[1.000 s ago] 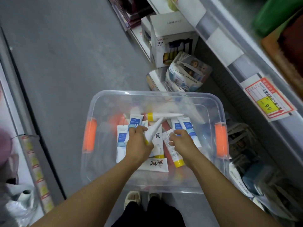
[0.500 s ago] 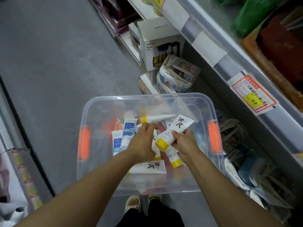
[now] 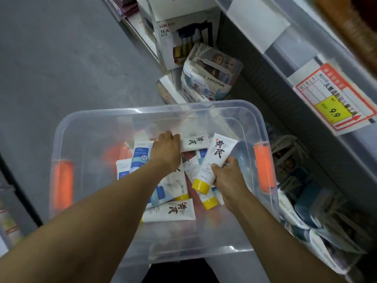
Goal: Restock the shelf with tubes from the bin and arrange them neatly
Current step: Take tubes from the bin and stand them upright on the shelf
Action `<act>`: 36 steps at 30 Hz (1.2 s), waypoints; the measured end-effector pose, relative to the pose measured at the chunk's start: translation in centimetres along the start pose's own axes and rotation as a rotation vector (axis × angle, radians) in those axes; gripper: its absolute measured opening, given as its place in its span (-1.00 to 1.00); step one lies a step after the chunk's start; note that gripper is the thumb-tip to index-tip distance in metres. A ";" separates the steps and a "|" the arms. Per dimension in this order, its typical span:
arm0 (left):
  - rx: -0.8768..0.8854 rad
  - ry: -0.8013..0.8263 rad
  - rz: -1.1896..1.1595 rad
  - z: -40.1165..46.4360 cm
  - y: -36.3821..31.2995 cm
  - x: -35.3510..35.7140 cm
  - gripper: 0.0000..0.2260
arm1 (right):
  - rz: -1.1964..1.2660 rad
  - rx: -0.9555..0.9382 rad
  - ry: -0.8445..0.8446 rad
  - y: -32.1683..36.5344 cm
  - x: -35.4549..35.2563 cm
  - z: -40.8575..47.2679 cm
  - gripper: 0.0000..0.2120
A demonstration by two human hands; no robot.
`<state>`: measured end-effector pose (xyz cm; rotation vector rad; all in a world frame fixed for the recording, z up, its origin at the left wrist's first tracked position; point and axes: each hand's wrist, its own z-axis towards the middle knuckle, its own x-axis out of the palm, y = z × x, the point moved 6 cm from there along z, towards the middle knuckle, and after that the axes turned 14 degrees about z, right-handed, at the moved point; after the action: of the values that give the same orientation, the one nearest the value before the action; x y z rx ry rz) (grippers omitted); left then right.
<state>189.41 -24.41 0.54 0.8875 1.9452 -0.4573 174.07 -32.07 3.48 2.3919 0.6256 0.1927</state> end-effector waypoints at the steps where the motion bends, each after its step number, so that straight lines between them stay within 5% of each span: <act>1: -0.015 -0.010 0.006 0.0 0.1 0.1 -0.57 | -0.014 -0.002 0.002 0.0 -0.2 0.0 -0.74; 6: -0.070 0.033 -0.085 0.2 0.1 1.1 -0.66 | -0.049 -0.001 0.006 -0.1 -0.7 0.7 -0.74; 14: -0.044 0.201 -0.110 0.2 0.6 1.8 -0.49 | -0.050 0.011 0.026 0.1 -0.6 0.3 -0.74; 26: -0.097 0.321 -0.722 -8.8 2.8 -3.2 -0.48 | -0.048 -0.031 0.020 3.4 0.3 -6.9 -0.69; 36: -0.136 0.127 -1.007 -17.2 6.4 -13.9 -0.70 | -0.036 -0.303 -0.025 10.0 1.7 -20.1 -0.66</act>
<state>188.37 -14.88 21.53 -0.2273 2.4118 -0.8286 173.59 -26.80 25.36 2.0876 0.5827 0.2254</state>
